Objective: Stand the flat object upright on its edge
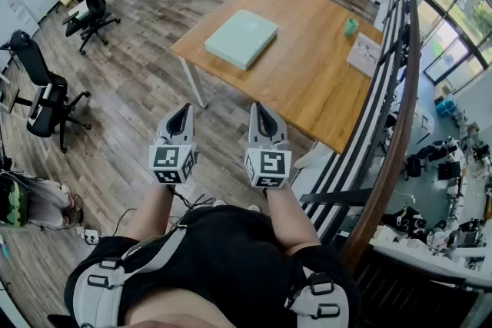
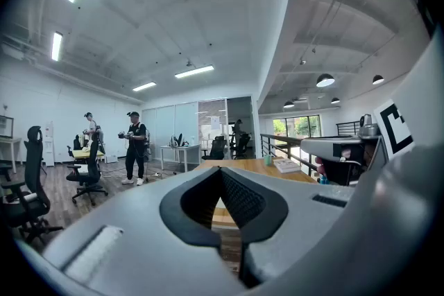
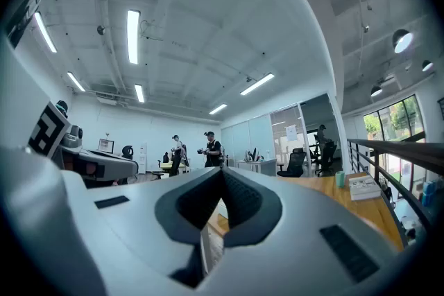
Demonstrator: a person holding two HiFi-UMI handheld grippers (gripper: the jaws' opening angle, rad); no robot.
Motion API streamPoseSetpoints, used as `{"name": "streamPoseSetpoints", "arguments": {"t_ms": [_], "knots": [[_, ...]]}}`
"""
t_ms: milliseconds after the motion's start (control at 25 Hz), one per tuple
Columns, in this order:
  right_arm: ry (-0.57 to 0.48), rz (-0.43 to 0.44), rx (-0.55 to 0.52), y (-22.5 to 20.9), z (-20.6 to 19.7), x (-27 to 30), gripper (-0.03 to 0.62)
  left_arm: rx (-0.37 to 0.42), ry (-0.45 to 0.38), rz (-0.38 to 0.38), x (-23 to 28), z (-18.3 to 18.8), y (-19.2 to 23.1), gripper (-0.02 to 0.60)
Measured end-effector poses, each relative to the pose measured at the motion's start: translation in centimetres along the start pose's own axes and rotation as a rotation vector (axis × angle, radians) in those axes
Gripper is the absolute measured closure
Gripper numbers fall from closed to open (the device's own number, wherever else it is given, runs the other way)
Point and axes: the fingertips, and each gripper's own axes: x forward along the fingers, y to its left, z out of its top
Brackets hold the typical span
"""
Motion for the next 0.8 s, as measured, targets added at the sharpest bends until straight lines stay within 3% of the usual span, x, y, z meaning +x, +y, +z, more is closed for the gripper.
{"name": "streamPoseSetpoints", "arguments": {"t_ms": [320,800], "knots": [[-0.038,0.017,0.002,0.2,1.6,-0.3,0.591,-0.007,-0.019,0.010,-0.5,0.9,-0.1,0.578],[-0.046,-0.001,-0.021,2.6,1.4,1.5,0.591,-0.024,-0.042,0.016,-1.4,0.0,3.5,0.578]]}}
